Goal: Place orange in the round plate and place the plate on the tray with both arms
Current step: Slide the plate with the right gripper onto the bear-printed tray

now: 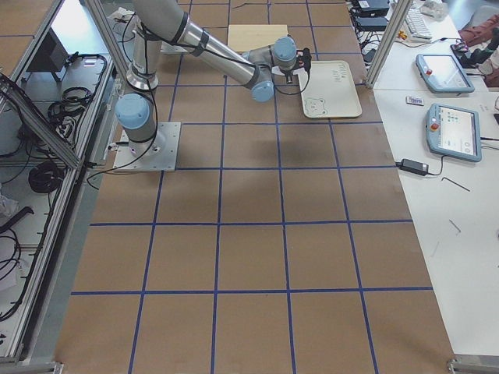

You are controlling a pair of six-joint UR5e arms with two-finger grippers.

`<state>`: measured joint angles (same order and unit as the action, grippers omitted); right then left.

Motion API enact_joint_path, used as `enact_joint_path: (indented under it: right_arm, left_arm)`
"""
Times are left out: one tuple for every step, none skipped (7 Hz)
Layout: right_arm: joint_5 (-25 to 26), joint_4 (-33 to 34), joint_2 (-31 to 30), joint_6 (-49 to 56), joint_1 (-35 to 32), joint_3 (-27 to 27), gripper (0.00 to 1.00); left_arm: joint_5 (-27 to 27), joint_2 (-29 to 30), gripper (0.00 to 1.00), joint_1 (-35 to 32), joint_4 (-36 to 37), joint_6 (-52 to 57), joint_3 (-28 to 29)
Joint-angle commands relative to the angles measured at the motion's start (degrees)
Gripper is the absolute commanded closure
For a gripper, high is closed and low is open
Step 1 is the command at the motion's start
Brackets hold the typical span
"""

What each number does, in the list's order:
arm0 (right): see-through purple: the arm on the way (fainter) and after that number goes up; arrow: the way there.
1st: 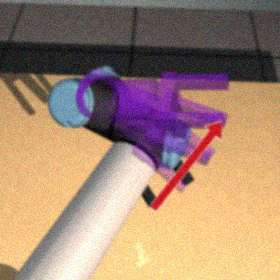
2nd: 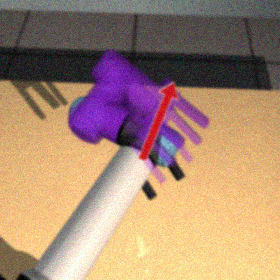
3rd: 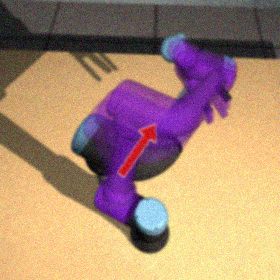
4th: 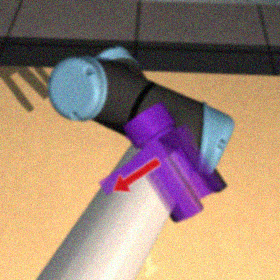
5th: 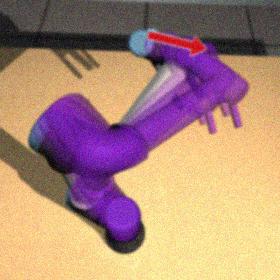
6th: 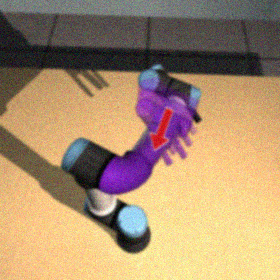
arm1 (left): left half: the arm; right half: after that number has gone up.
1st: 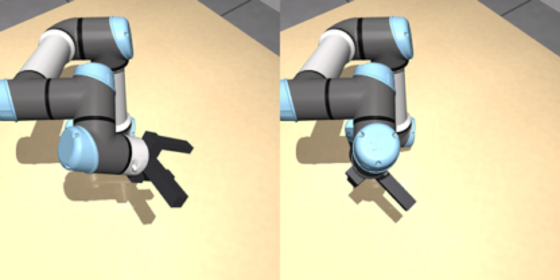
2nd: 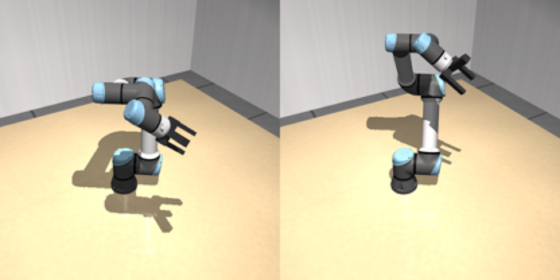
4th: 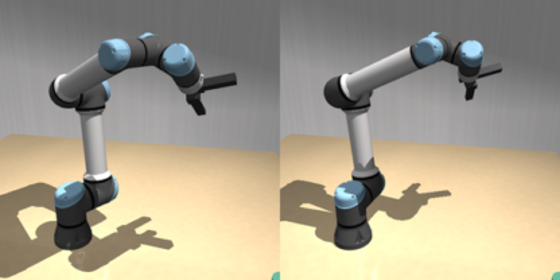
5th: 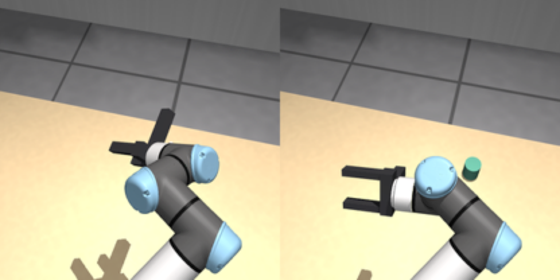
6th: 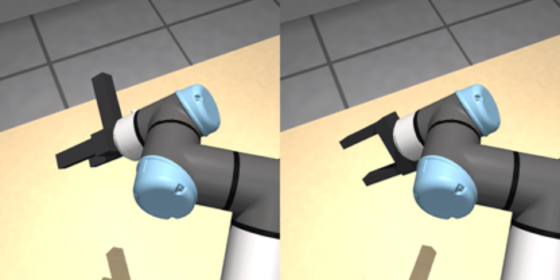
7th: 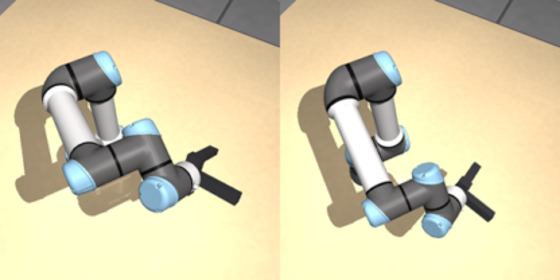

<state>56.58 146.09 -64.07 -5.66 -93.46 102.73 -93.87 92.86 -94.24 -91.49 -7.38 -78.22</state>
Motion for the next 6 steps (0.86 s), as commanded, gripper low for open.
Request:
enact_joint_path:
  right_arm:
    - [0.0, -0.1, 9.2, -0.6, 0.5, -11.2, 1.00]
    - [0.0, -0.1, 12.7, -1.0, 0.8, -15.7, 1.00]
    - [0.0, -0.4, 15.5, -1.0, 1.2, -19.2, 1.00]
    - [-0.2, -1.6, 17.5, -0.9, 1.9, -20.8, 1.00]
    - [-0.2, -1.6, 18.0, -0.8, 2.4, -21.0, 1.00]
    - [-0.2, -1.5, 18.9, -0.6, 2.5, -21.2, 1.00]
  left_arm:
    - [0.0, 0.0, 0.00, 0.0, 0.0, 0.0, -0.1]
    - [0.0, -0.1, 0.00, -0.1, 0.0, 0.0, -0.1]
    - [0.0, 0.0, 0.00, -0.1, 0.0, 0.0, -0.1]
    - [0.0, 0.0, 0.00, -0.1, 0.0, 0.0, -0.1]
    - [0.0, 0.0, 0.00, -0.1, 0.0, 0.0, -0.1]
    - [0.0, 0.0, 0.00, -0.2, 0.0, 0.0, -0.1]
